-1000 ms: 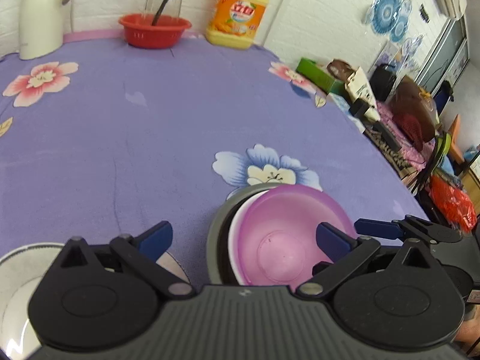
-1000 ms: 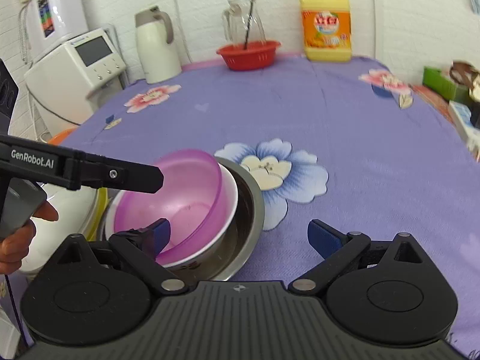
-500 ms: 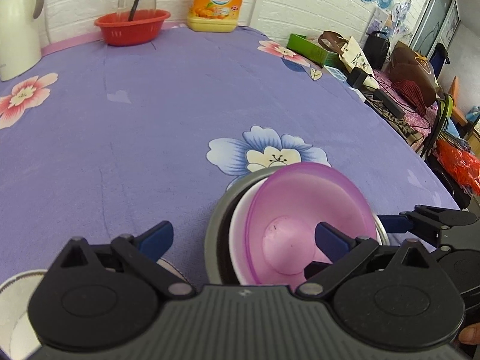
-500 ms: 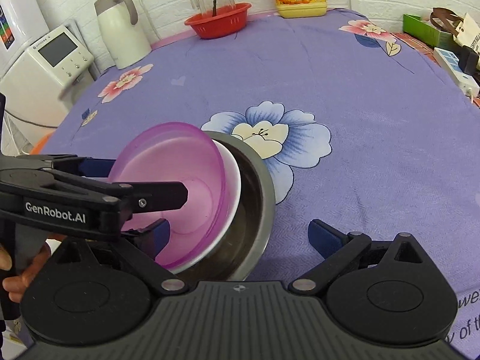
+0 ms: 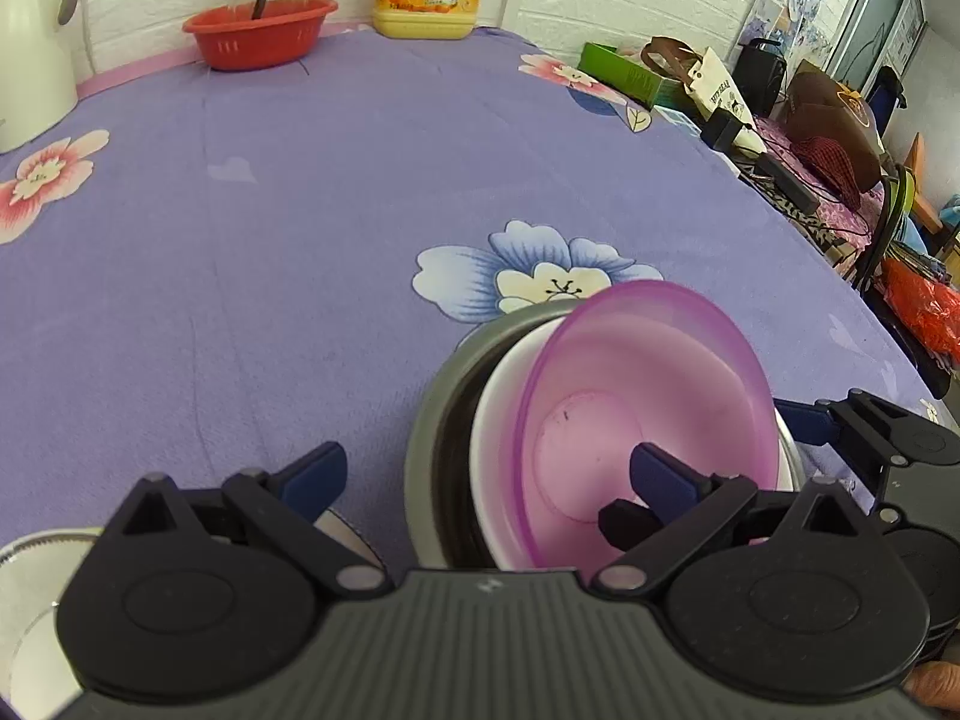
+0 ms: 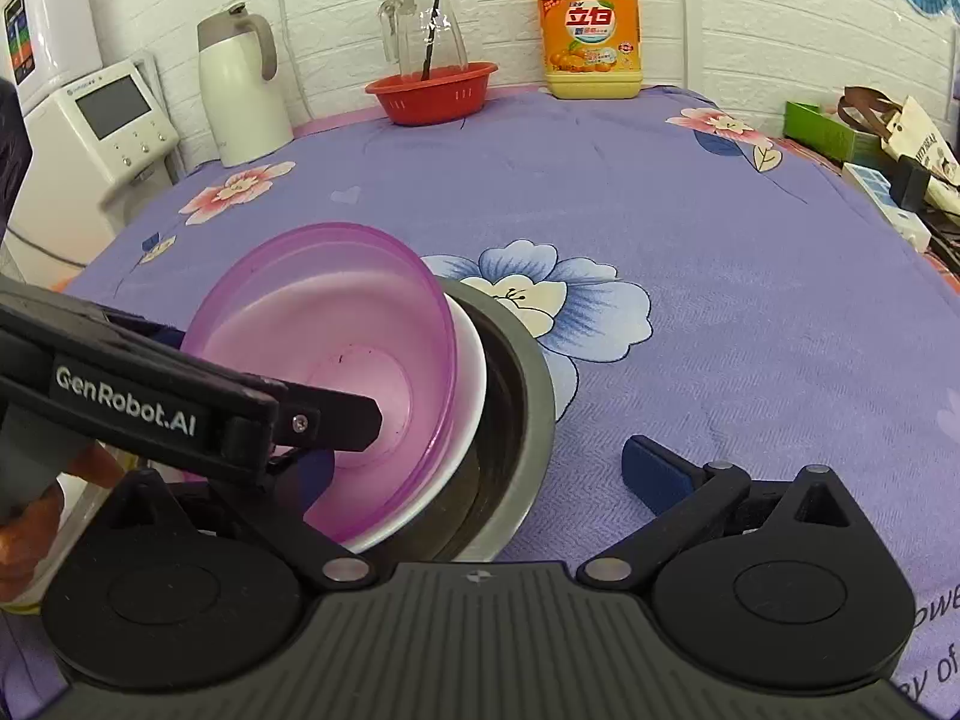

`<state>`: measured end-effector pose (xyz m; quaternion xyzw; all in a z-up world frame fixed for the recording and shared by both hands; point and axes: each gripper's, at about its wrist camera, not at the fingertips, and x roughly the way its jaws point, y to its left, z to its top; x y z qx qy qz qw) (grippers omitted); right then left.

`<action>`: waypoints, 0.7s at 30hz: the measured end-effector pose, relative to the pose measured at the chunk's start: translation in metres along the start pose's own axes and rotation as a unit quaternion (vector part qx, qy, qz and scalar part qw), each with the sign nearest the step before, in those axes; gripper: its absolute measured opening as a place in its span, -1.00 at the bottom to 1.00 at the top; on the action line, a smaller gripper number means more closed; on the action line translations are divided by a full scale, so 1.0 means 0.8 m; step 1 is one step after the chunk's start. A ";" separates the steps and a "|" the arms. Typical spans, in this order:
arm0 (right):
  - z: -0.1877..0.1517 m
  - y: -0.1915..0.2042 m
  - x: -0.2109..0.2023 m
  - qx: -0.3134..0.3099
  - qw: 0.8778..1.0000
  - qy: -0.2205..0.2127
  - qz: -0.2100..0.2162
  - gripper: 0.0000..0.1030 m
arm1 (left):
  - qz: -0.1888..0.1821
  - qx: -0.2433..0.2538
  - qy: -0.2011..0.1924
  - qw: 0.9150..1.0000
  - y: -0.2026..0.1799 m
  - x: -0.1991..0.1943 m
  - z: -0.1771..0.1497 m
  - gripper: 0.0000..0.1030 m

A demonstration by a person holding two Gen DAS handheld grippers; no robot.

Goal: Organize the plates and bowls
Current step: 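Hold the full dish stack with the left tool and carry it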

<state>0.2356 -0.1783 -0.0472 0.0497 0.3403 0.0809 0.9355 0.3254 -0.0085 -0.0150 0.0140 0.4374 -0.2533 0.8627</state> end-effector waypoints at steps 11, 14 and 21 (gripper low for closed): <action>-0.007 0.002 -0.011 0.041 0.999 -0.016 0.021 1.00 | 0.011 -0.010 0.005 1.000 -0.002 0.001 0.002 0.94; -0.010 0.005 -0.013 0.047 0.998 -0.022 0.026 1.00 | 0.004 -0.006 0.001 1.000 -0.004 -0.001 0.000 0.94; -0.013 0.012 -0.011 0.054 0.997 -0.034 0.034 1.00 | 0.006 0.015 -0.002 1.000 -0.017 0.004 -0.002 0.76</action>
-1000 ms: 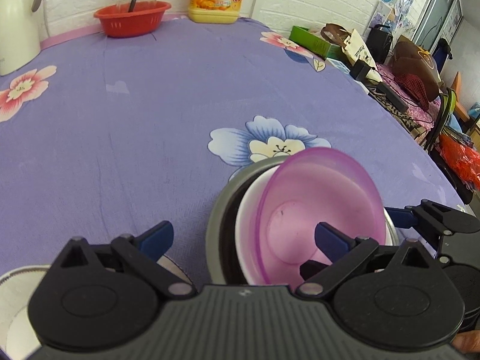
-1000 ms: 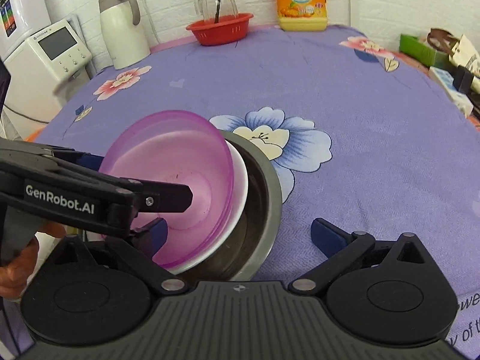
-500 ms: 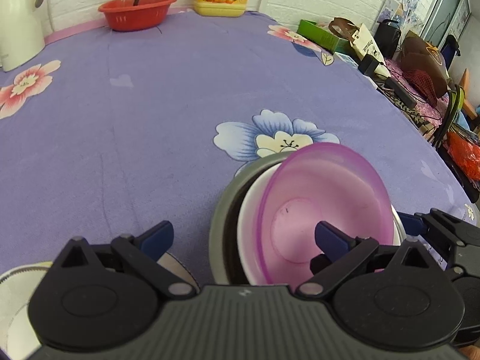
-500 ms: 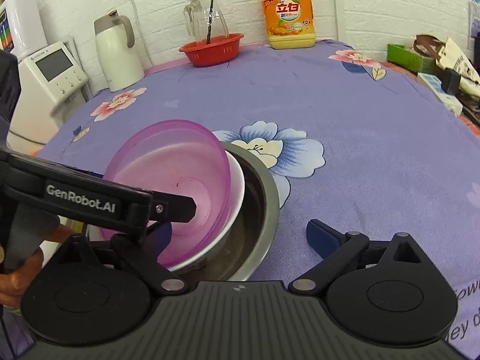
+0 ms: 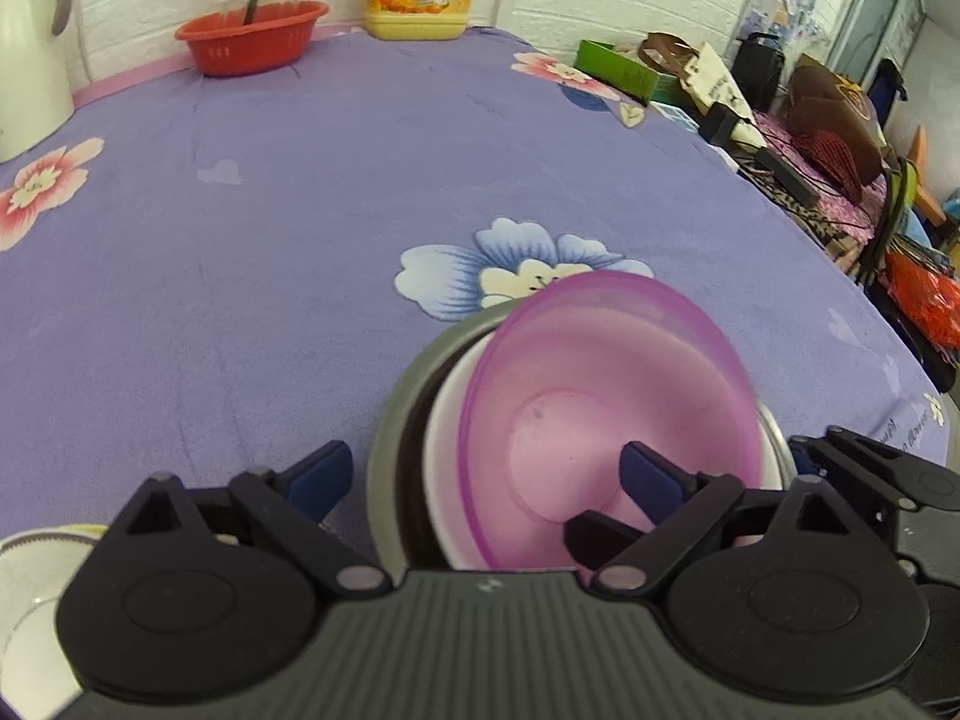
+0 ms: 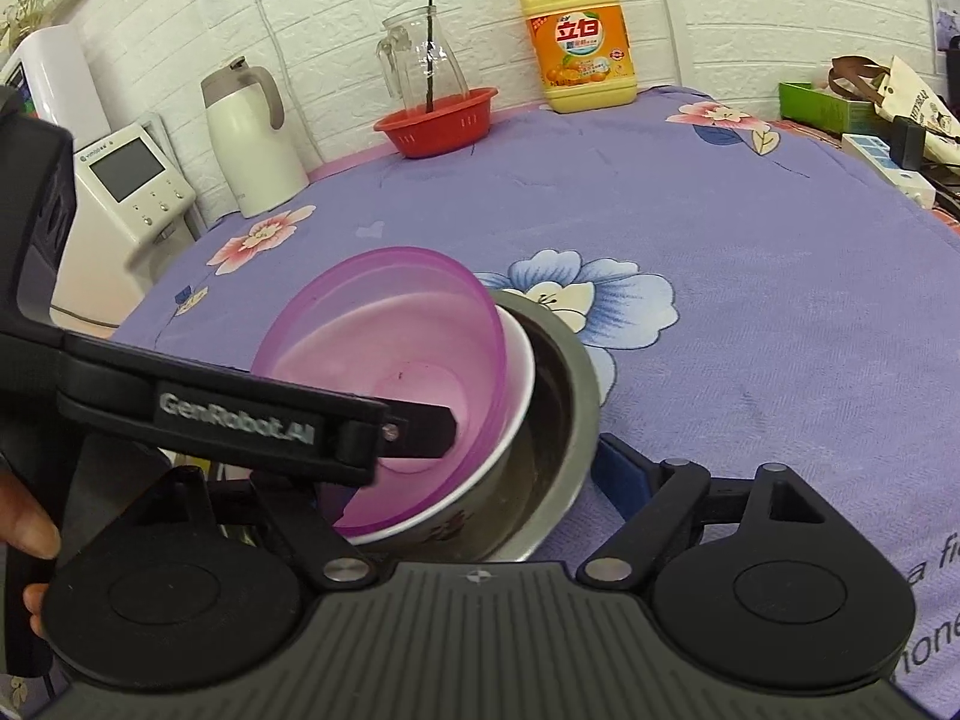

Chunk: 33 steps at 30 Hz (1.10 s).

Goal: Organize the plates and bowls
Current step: 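Hold the full dish stack with the left tool and carry it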

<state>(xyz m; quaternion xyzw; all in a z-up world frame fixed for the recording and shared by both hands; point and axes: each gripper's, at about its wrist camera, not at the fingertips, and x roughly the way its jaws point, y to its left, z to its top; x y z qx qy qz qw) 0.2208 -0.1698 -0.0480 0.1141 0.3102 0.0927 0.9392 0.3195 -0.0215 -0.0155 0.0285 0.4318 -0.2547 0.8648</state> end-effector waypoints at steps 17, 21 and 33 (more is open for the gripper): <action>0.026 0.019 -0.062 -0.024 0.998 -0.048 -0.024 1.00 | -0.043 -0.013 -0.078 0.996 -0.031 -0.079 0.018 0.19; 0.032 0.057 -0.067 -0.051 0.997 -0.062 0.006 1.00 | -0.005 -0.030 -0.099 0.995 0.000 -0.128 0.004 0.19; -0.001 0.189 -0.011 -0.111 0.985 0.013 0.132 1.00 | 0.079 -0.135 -0.085 0.984 0.131 -0.183 -0.104 0.19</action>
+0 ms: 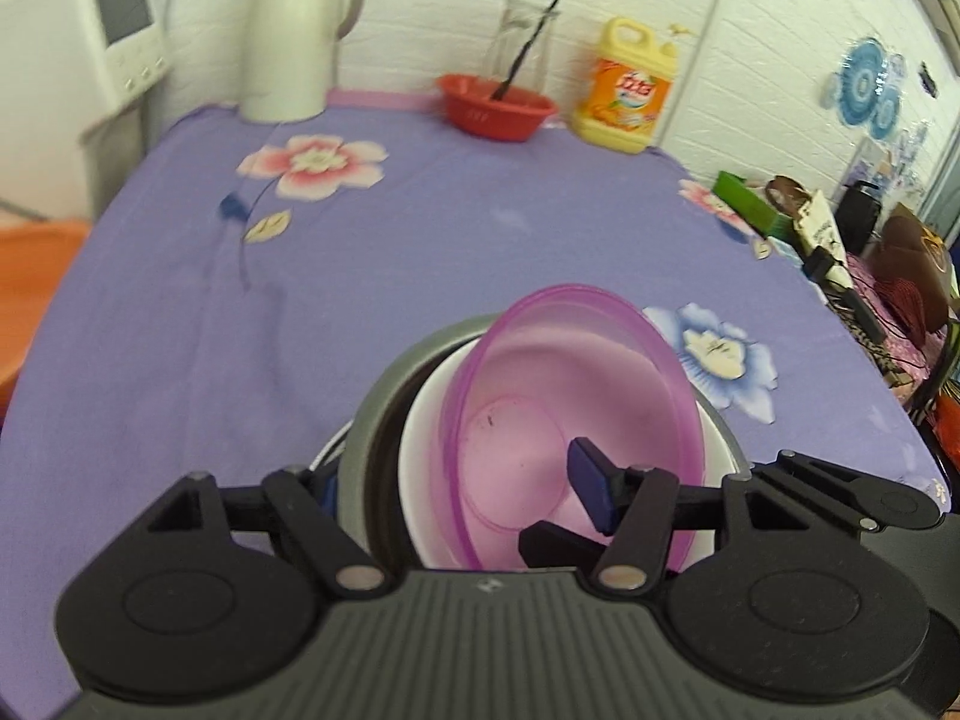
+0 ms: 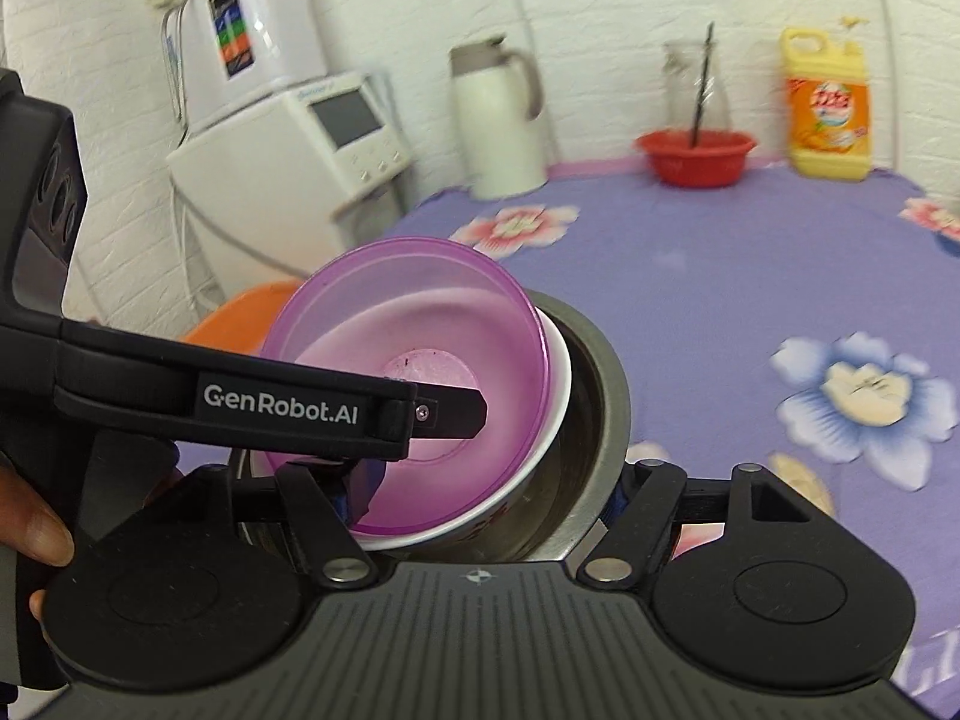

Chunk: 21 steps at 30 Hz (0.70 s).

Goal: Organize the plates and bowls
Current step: 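Hold the full dish stack with the left tool and carry it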

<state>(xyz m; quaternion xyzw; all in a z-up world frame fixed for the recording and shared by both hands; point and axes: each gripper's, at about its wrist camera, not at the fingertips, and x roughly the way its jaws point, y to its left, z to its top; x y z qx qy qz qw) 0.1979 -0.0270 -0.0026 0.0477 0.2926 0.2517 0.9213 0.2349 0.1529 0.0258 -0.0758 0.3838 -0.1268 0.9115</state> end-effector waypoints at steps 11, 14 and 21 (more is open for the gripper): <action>-0.017 0.012 0.026 -0.009 0.999 0.042 -0.019 1.00 | -0.005 0.026 -0.017 1.000 0.010 0.016 -0.021 0.32; -0.015 0.013 0.028 -0.010 0.999 0.043 -0.019 1.00 | -0.004 0.030 -0.035 0.999 0.010 0.012 -0.022 0.73; -0.012 0.011 0.023 0.012 0.999 0.033 -0.009 1.00 | 0.013 0.045 -0.106 0.993 0.007 -0.024 -0.007 0.95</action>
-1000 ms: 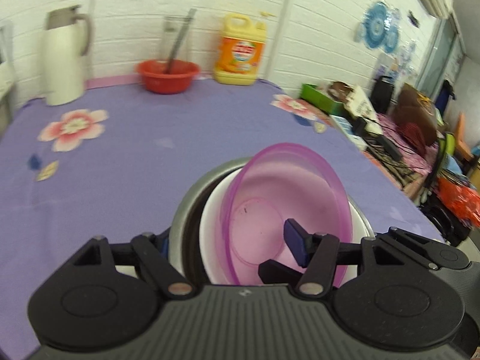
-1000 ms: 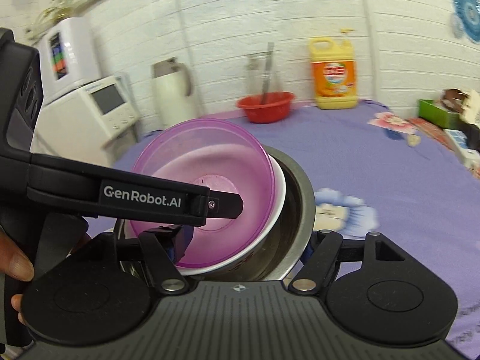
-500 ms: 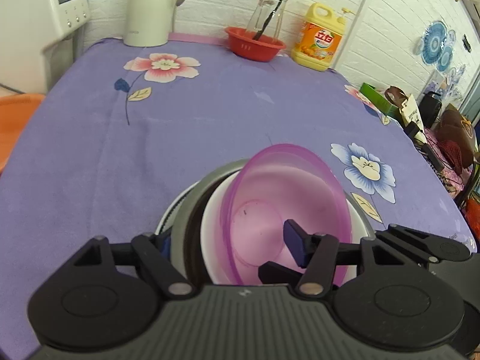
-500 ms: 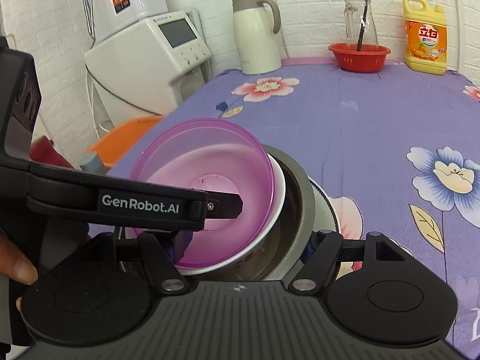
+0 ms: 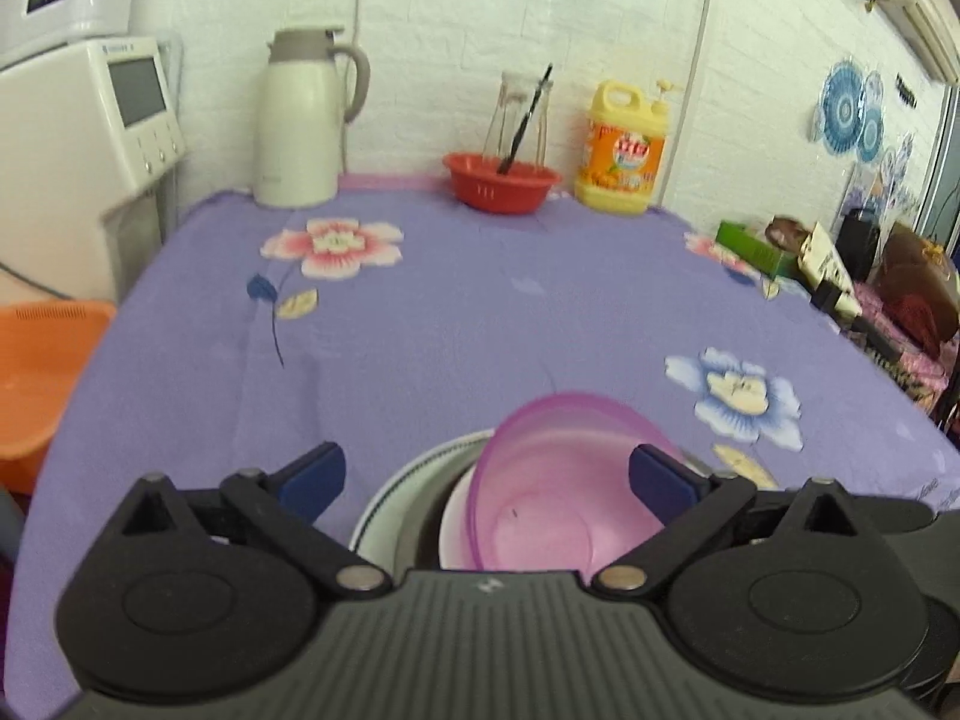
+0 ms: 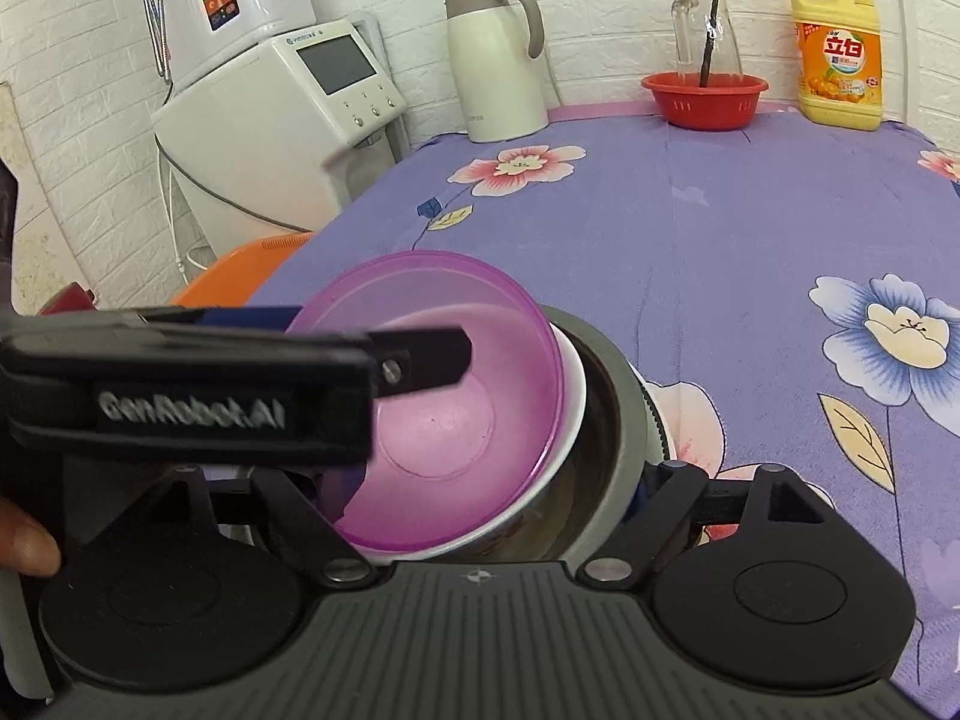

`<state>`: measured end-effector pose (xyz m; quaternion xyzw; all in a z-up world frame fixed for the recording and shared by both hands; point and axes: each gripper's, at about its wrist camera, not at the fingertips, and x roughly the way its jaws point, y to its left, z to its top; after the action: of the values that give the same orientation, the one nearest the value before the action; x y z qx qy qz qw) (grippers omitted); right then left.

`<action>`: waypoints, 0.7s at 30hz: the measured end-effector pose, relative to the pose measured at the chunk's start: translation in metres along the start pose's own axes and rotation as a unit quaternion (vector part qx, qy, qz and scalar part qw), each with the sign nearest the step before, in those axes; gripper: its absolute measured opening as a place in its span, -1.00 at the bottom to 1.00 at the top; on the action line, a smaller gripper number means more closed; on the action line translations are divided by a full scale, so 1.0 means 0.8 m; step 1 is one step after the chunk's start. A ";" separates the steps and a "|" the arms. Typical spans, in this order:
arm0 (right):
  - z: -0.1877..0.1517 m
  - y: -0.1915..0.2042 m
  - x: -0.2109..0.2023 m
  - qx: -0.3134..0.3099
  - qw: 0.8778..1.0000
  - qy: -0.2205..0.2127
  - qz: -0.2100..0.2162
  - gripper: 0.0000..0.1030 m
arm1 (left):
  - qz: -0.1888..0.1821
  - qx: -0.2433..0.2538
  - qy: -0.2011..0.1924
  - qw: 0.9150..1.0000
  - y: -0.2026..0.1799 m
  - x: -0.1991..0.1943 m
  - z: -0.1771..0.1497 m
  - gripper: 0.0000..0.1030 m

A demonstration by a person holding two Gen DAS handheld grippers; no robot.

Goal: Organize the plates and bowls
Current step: 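Hold the full dish stack with the left tool and carry it, then lower the dish stack onto the tablecloth with the left tool and release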

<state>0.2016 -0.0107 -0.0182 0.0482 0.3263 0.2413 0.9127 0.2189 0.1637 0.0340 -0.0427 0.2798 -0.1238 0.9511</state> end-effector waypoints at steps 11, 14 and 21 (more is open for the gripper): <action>0.016 -0.005 -0.024 -0.002 0.997 -0.065 -0.033 1.00 | 0.011 -0.024 -0.058 0.998 -0.009 -0.035 0.031 0.95; 0.020 -0.017 -0.038 0.015 0.996 -0.080 -0.033 1.00 | 0.013 -0.030 -0.056 0.998 -0.015 -0.038 0.028 0.95; 0.011 -0.058 -0.070 0.057 0.991 -0.096 -0.067 1.00 | 0.004 -0.053 -0.072 0.996 -0.039 -0.051 0.016 0.95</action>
<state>0.1888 -0.0773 0.0095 0.1006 0.2527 0.1546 0.9498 0.1857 0.1443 0.0706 -0.1008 0.2171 -0.1012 0.9656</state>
